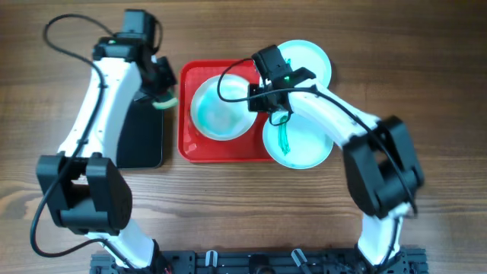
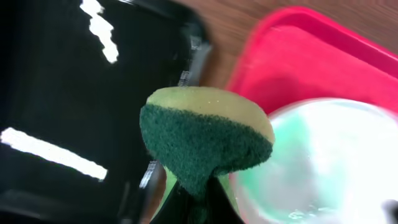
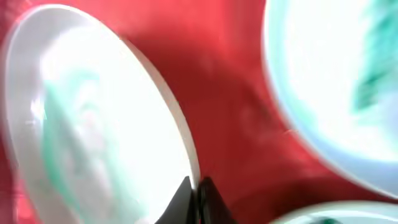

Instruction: Clean dirty plates on tray and stack at the side

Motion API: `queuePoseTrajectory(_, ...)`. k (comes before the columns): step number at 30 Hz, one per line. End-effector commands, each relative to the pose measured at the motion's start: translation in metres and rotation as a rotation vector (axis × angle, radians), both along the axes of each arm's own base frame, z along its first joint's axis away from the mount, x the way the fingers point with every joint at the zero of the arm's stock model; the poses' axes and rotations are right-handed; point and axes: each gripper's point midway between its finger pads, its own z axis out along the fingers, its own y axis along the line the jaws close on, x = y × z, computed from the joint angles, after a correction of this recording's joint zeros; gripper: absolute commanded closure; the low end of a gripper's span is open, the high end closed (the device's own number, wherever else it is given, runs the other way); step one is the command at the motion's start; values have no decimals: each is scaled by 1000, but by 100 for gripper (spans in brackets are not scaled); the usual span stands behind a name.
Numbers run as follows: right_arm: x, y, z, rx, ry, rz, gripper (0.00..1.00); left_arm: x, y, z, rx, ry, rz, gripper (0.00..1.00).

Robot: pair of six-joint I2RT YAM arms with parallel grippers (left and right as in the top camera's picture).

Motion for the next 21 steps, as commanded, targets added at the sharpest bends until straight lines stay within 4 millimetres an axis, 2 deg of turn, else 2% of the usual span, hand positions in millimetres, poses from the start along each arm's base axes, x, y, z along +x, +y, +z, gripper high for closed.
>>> queuePoseTrajectory(1,17,-24,90,-247,-340,-34,96,-2,24,4,8,-1,77,96)
queuePoseTrajectory(3,15,-32,113,-388,-447,-59,96,-2,29,4,8,-1,89,96)
queuePoseTrajectory(5,11,-36,127,-521,-524,-75,96,-2,30,4,8,-2,91,96)
queuePoseTrajectory(13,-3,-19,153,-691,-661,-58,96,-1,30,4,8,-5,92,96)
queuePoseTrajectory(17,-9,-19,185,-874,-772,-76,96,-1,30,4,8,-5,92,96)
queuePoseTrajectory(21,-16,-6,215,-1008,-852,-48,96,-1,30,4,8,-5,92,96)
